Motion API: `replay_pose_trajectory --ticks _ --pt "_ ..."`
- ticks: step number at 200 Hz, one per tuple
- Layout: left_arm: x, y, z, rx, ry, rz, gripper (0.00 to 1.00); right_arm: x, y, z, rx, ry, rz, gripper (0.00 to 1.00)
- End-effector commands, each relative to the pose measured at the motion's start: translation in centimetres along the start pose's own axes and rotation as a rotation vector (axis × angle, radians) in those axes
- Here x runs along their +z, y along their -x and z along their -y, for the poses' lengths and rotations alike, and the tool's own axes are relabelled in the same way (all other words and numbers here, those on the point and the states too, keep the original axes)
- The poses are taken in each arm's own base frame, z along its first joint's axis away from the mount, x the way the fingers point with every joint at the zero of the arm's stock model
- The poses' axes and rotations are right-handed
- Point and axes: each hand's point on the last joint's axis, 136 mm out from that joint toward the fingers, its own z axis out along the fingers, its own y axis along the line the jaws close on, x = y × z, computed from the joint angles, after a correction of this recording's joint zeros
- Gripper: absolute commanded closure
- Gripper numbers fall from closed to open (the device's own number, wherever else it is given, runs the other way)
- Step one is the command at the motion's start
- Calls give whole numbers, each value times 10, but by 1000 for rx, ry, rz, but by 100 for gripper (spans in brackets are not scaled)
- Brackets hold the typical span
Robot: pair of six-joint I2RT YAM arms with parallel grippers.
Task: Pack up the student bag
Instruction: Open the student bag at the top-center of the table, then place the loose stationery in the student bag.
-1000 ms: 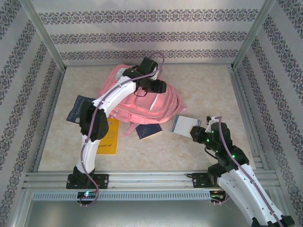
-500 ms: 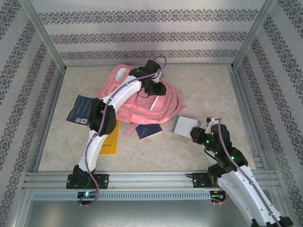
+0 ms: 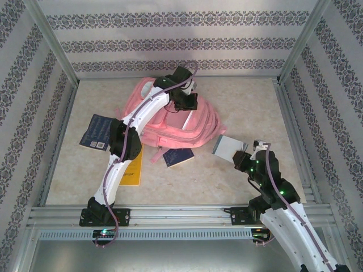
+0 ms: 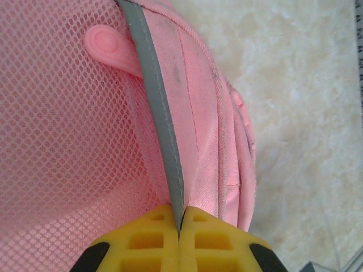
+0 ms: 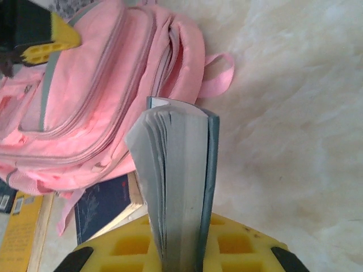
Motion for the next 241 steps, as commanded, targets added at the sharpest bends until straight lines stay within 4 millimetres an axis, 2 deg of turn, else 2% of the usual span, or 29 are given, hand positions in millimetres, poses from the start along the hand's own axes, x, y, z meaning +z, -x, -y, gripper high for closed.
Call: replay_pose_trajectory --ticks 1,48,77,102,131,159,210,241 --pt "-57 1 54 60 -98 53 100 -23 36 -2 65 -23 162 100" --pt "-143 1 88 111 -140 169 100 -41 57 -16 83 24 243 100" --pt "-193 -2 98 133 -149 236 100 -40 61 -24 93 57 246 100" --pt "-222 -3 102 141 -186 270 100 -30 58 -37 104 129 218 100" --pt "-236 -3 101 132 -233 271 100 -10 46 -61 118 242 107 100" --pt "-245 -3 104 131 -270 274 100 0 38 -80 142 340 34 100" --pt "-242 -4 111 128 -331 247 100 4 47 -103 238 466 28 100" --pt "-238 -4 113 124 -352 233 100 23 53 -116 339 493 -25 100"
